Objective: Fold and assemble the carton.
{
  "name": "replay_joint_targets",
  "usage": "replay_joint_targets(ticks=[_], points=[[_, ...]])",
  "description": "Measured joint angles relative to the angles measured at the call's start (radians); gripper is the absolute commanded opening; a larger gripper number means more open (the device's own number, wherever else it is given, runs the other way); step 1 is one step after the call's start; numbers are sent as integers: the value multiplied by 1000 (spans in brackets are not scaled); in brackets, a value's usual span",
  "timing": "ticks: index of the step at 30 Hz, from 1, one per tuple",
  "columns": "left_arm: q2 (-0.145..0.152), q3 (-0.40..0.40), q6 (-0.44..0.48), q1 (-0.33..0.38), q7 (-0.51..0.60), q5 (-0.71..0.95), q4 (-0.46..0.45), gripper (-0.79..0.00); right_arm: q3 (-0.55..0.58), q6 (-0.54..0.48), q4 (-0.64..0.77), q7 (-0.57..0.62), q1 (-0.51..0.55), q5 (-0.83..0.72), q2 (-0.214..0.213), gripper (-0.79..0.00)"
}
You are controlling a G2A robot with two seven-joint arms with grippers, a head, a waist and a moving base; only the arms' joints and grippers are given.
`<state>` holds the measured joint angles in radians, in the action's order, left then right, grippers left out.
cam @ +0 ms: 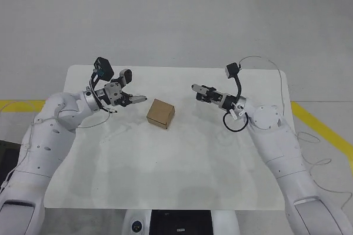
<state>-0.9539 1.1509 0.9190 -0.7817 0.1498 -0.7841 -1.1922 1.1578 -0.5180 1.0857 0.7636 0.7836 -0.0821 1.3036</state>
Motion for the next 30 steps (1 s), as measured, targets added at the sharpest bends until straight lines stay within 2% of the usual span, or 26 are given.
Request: replay_joint_targets(ticks=[10,14,19,30], points=[[28,100,41,57,67,-19,62,0,141,-36,89,-373,72,381,-41,0],[35,122,47,60,95,2,58,0,201,-13,151,-463,118,497,-57,0],[44,145,47,57,132,42,33,0,266,29,233,-493,172,592,-75,0],[51,148,44,45,162,75,-4,-1,332,69,334,-466,220,647,-95,0]])
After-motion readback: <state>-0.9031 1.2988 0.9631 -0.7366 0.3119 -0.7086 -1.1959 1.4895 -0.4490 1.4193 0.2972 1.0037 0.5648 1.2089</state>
